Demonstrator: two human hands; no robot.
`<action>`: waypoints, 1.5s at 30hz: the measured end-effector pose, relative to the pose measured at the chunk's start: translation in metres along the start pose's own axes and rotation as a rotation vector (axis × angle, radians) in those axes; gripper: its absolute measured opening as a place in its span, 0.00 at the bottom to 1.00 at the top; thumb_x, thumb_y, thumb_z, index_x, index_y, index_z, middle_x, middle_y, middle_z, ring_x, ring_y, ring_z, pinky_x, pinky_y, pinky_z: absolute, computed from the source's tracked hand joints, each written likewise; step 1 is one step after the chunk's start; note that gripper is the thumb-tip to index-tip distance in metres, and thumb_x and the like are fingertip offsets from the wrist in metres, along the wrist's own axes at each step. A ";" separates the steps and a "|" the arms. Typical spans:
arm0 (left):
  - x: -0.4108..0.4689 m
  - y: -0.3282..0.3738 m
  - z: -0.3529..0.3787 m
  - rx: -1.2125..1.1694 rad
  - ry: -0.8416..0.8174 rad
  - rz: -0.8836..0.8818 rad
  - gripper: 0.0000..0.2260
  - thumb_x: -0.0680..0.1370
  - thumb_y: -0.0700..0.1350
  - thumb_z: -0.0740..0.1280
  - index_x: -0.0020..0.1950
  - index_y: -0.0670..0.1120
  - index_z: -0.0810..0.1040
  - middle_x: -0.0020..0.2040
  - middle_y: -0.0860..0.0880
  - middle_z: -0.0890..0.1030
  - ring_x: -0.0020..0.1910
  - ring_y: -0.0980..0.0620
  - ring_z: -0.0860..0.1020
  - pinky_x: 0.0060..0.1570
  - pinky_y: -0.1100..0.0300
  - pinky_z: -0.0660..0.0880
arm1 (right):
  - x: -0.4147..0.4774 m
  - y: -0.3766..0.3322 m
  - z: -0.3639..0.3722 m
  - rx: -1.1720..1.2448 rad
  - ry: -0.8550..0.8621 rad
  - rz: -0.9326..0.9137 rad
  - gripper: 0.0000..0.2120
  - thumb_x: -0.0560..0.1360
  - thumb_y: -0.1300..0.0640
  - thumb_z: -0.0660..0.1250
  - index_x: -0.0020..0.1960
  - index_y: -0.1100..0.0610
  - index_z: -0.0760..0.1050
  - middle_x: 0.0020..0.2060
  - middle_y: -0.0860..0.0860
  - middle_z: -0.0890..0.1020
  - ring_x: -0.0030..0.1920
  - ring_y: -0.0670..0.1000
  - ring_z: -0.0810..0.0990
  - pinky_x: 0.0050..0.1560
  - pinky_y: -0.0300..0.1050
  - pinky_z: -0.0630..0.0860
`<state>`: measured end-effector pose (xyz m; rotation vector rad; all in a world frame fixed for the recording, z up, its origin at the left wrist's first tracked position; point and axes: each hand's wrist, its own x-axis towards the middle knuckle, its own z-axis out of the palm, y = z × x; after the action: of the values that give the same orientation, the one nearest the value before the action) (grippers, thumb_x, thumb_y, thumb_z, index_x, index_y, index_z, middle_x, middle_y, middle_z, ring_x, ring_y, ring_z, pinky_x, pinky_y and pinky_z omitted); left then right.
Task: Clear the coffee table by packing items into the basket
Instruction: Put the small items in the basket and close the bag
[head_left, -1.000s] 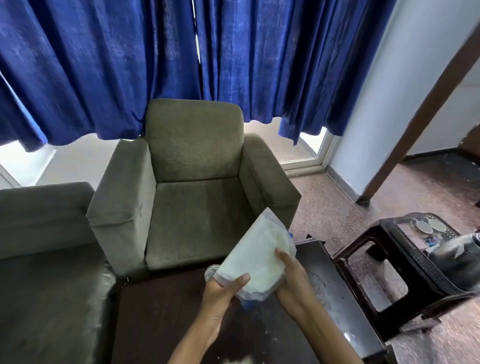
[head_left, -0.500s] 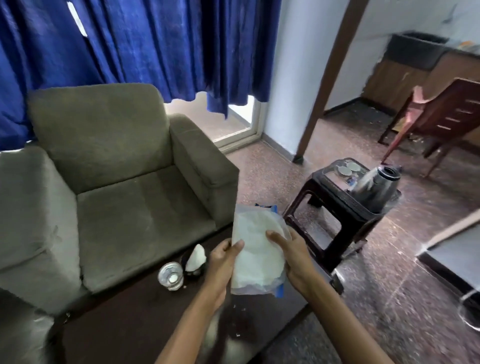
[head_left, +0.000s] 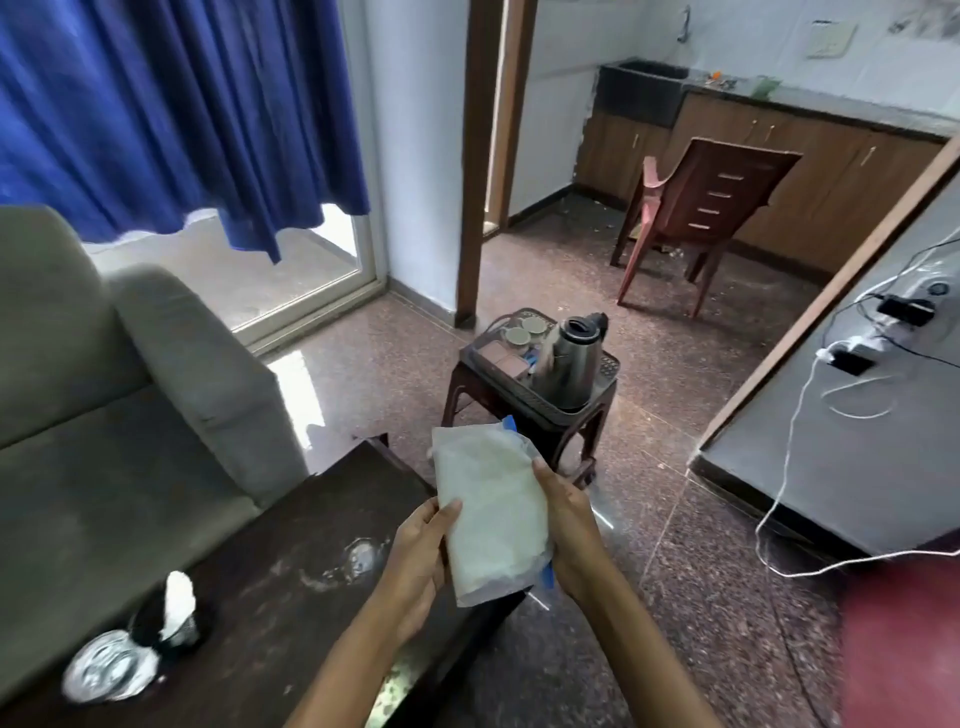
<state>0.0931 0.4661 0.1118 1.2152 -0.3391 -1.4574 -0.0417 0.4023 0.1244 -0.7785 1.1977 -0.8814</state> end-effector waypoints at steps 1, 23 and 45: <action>0.007 -0.005 0.015 0.019 -0.010 -0.007 0.08 0.77 0.42 0.64 0.54 0.41 0.77 0.49 0.44 0.85 0.45 0.49 0.84 0.44 0.54 0.80 | 0.008 -0.007 -0.015 -0.012 0.013 -0.006 0.13 0.75 0.47 0.65 0.47 0.56 0.80 0.47 0.59 0.84 0.50 0.61 0.82 0.55 0.60 0.78; 0.227 0.020 0.183 0.006 -0.044 -0.059 0.07 0.78 0.42 0.63 0.51 0.42 0.79 0.44 0.46 0.85 0.42 0.49 0.82 0.42 0.54 0.80 | 0.224 -0.140 -0.137 -0.096 -0.053 0.022 0.06 0.74 0.65 0.62 0.44 0.59 0.77 0.40 0.55 0.81 0.40 0.53 0.78 0.38 0.47 0.72; 0.503 0.064 0.290 0.838 0.286 0.095 0.16 0.70 0.40 0.71 0.57 0.45 0.79 0.53 0.47 0.81 0.52 0.50 0.79 0.56 0.58 0.73 | 0.587 -0.266 -0.203 -0.230 0.052 0.031 0.10 0.72 0.72 0.61 0.41 0.59 0.76 0.37 0.55 0.78 0.35 0.52 0.76 0.27 0.36 0.75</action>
<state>-0.0112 -0.1040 0.0428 2.0112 -0.8450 -1.0448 -0.2052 -0.2501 0.0592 -0.9241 1.3698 -0.7503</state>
